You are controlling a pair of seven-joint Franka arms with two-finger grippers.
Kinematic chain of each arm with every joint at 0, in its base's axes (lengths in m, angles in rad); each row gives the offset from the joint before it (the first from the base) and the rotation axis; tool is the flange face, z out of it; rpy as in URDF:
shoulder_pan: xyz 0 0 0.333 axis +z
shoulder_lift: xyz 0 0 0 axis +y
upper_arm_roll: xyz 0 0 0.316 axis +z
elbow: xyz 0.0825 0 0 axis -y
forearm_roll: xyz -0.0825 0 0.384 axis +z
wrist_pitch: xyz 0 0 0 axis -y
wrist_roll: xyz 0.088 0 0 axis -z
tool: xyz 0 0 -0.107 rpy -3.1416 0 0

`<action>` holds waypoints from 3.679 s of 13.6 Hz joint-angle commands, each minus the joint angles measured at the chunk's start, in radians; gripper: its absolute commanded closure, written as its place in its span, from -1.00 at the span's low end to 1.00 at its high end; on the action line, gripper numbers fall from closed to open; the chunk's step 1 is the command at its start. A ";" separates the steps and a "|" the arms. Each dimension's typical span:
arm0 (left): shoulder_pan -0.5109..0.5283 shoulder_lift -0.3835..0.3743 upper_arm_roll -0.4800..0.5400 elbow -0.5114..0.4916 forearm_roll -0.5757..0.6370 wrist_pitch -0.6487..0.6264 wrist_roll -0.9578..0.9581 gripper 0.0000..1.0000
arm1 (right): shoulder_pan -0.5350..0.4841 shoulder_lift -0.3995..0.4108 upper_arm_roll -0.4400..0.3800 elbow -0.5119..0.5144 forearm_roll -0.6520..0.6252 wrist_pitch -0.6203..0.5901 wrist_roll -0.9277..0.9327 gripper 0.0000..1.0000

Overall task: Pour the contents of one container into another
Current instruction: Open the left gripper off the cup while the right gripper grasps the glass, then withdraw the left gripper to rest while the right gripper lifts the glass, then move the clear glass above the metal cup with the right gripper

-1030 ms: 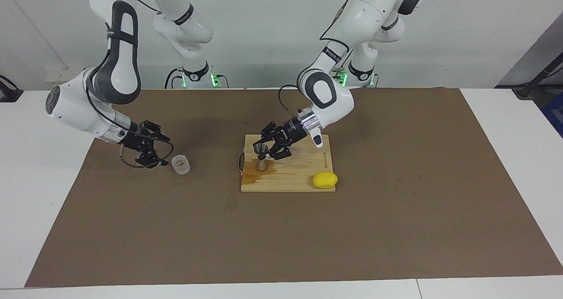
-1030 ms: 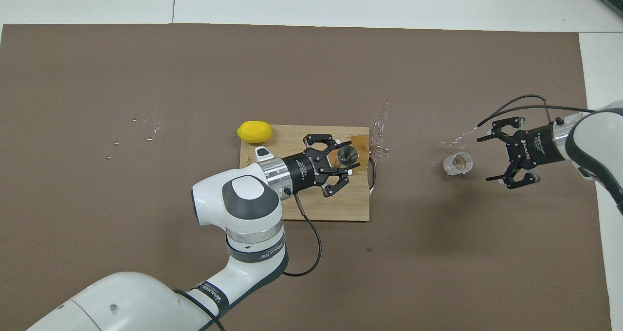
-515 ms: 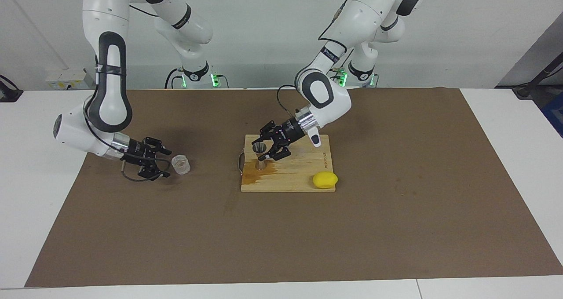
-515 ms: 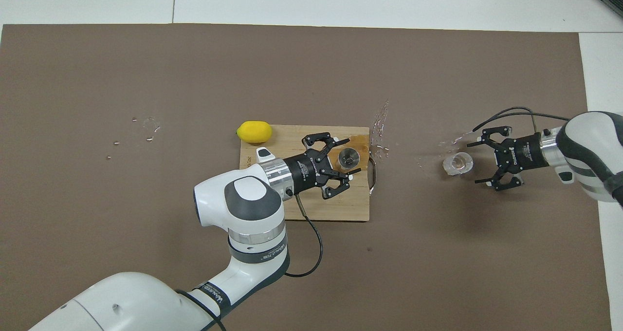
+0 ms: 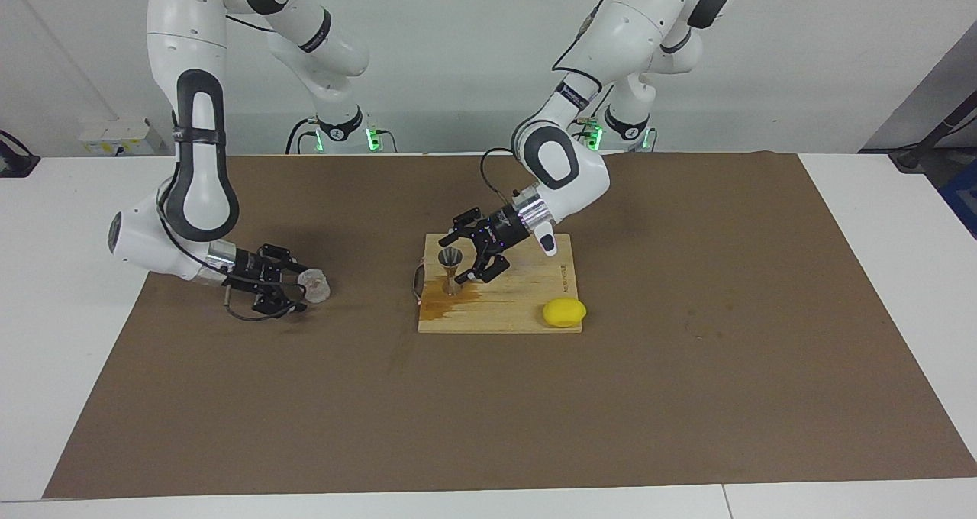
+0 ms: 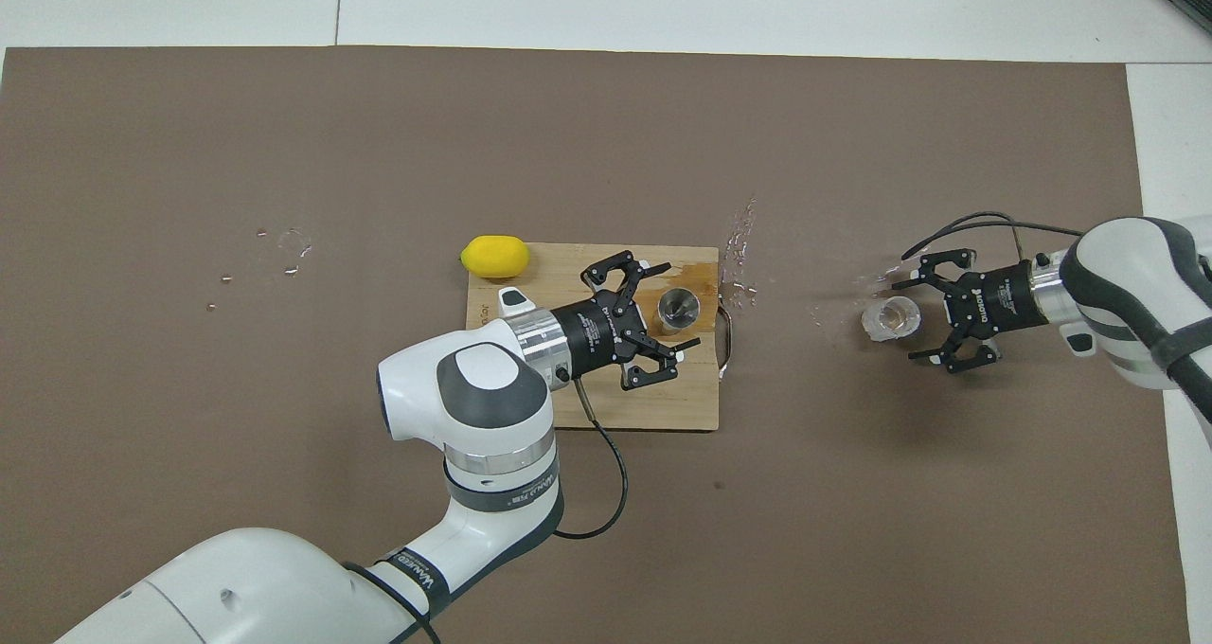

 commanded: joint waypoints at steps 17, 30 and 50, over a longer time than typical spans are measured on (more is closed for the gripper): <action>0.126 -0.195 0.020 0.040 0.158 0.218 0.009 -1.00 | 0.000 -0.015 0.003 -0.017 0.057 -0.012 -0.026 -0.47; 0.471 -0.296 0.021 0.074 1.198 -0.048 -0.045 -1.00 | 0.173 -0.159 -0.001 -0.006 0.106 -0.003 0.277 0.73; 0.319 -0.445 0.398 0.191 1.988 -1.077 0.612 -1.00 | 0.516 -0.185 -0.003 0.083 -0.208 0.204 0.850 0.73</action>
